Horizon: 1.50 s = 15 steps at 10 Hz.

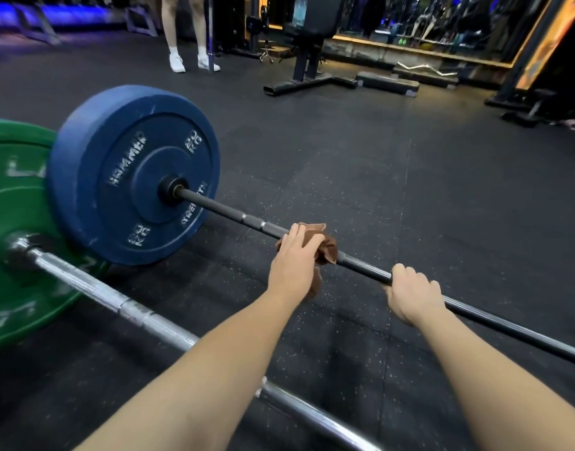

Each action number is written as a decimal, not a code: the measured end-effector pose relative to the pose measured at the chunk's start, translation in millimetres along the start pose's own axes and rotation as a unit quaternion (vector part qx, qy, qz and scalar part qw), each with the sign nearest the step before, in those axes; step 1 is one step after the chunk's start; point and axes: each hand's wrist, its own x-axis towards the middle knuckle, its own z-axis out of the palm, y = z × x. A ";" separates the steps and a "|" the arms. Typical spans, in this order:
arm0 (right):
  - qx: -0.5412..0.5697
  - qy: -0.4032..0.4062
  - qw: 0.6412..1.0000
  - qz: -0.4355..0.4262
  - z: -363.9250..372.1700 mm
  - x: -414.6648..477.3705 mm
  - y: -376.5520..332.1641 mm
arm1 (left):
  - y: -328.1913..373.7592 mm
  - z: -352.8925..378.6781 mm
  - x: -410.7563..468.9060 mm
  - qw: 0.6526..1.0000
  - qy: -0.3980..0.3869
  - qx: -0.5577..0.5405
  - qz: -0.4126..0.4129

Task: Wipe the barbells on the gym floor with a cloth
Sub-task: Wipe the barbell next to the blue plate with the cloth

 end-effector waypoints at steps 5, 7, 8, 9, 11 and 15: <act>-0.004 0.015 1.000 0.002 5.1 0.5 1.1 | -96.0 -61.3 39.2 0.988 0.067 0.057 -0.129; -0.008 0.031 0.999 0.006 7.8 0.9 -0.4 | -68.1 -21.8 17.1 0.991 0.038 0.018 -0.124; -0.008 0.031 0.999 0.010 7.5 0.0 -0.7 | -48.3 -12.7 5.6 0.993 0.017 0.018 -0.117; -0.009 0.031 0.999 0.011 7.5 -0.3 -0.9 | -50.6 -11.8 2.8 0.994 -0.003 0.007 -0.109; -0.010 0.034 0.999 0.014 7.8 -1.2 -2.0 | -91.6 -22.6 8.9 0.991 0.081 0.001 -0.110; -0.017 0.067 0.997 0.024 13.4 -1.5 -2.5 | -66.7 -34.6 22.1 0.912 0.145 -0.164 -0.347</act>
